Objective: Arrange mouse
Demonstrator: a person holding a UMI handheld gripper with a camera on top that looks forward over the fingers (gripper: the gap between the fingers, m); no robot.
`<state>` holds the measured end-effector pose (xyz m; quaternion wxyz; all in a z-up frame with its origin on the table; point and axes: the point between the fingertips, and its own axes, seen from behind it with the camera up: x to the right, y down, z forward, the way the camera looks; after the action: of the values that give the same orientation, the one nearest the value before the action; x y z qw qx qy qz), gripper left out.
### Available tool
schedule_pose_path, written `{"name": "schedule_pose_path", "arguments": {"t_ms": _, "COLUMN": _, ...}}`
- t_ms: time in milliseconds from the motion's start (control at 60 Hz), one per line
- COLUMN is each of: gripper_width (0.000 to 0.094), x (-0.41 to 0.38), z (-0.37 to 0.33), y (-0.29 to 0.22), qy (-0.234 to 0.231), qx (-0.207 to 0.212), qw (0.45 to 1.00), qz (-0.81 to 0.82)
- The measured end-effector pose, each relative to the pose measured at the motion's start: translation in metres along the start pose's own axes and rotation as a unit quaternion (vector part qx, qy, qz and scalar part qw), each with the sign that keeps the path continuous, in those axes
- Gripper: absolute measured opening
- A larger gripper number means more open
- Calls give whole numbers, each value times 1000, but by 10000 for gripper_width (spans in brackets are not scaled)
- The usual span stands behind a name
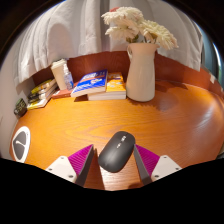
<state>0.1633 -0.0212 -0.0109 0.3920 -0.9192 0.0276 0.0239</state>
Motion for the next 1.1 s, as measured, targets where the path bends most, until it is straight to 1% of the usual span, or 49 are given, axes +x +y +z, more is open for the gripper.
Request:
{"name": "schedule_pose_path", "arguments": {"t_ms": 67, "gripper_width": 805, "x": -4, "z": 11, "y": -10, "qy": -12, "qx": -10, "qw": 1000, "qz": 1}}
{"name": "schedule_pose_path", "arguments": {"t_ms": 183, "gripper_width": 788, "x": -4, "z": 27, "y": -20, "qy": -8, "qx": -27, "qw": 1000, "qz": -13}}
{"name": "schedule_pose_path", "arguments": {"t_ms": 267, "gripper_width": 715, "x": -2, "z": 29, "y": -20, "qy": 5, "qx": -33, "qw": 999, "qz": -29}}
{"name": "schedule_pose_path", "arguments": {"t_ms": 333, "gripper_width": 653, "x": -5, "z": 30, "y": -21, "qy": -2, "qx": -30, "qw": 999, "qz": -35}}
{"name": "schedule_pose_path", "arguments": {"t_ms": 417, "gripper_width": 612, "x": -8, "z": 29, "y": -22, "qy": -5, "qx": -19, "qw": 999, "qz": -38}}
{"name": "schedule_pose_path", "arguments": {"t_ms": 533, "gripper_width": 474, "x": -15, "z": 31, "y": -23, "qy": -10, "qx": -4, "qw": 999, "qz": -43}}
{"name": "schedule_pose_path", "arguments": {"t_ms": 600, "gripper_width": 450, "x": -17, "z": 32, "y": -24, "qy": -6, "qx": 3, "qw": 999, "qz": -44}}
{"name": "schedule_pose_path", "arguments": {"t_ms": 650, "gripper_width": 419, "x": -17, "z": 32, "y": -24, "qy": -5, "qx": 6, "qw": 999, "qz": -40}}
{"name": "schedule_pose_path", "arguments": {"t_ms": 667, "gripper_width": 396, "x": -17, "z": 32, "y": -24, "qy": -4, "qx": 6, "qw": 999, "qz": -37}}
{"name": "schedule_pose_path", "arguments": {"t_ms": 700, "gripper_width": 386, "x": -17, "z": 33, "y": -24, "qy": -2, "qx": 5, "qw": 999, "qz": -34}}
{"name": "schedule_pose_path", "arguments": {"t_ms": 717, "gripper_width": 357, "x": -17, "z": 32, "y": -25, "qy": -1, "qx": 4, "qw": 999, "qz": -35}}
{"name": "schedule_pose_path", "arguments": {"t_ms": 733, "gripper_width": 354, "x": -16, "z": 33, "y": -26, "qy": 0, "qx": 4, "qw": 999, "qz": -34}}
{"name": "schedule_pose_path", "arguments": {"t_ms": 783, "gripper_width": 338, "x": -16, "z": 33, "y": -25, "qy": 5, "qx": -6, "qw": 1000, "qz": -28}}
{"name": "schedule_pose_path", "arguments": {"t_ms": 850, "gripper_width": 335, "x": -15, "z": 32, "y": -23, "qy": 14, "qx": -30, "qw": 999, "qz": -11}}
{"name": "schedule_pose_path", "arguments": {"t_ms": 883, "gripper_width": 336, "x": -16, "z": 25, "y": -30, "qy": 18, "qx": -32, "qw": 999, "qz": 1}}
{"name": "schedule_pose_path", "arguments": {"t_ms": 950, "gripper_width": 340, "x": -15, "z": 5, "y": -59, "qy": 39, "qx": -10, "qw": 999, "qz": 7}}
{"name": "schedule_pose_path", "arguments": {"t_ms": 1100, "gripper_width": 340, "x": -43, "z": -65, "y": -159, "qy": 68, "qx": 83, "qw": 994, "qz": 17}}
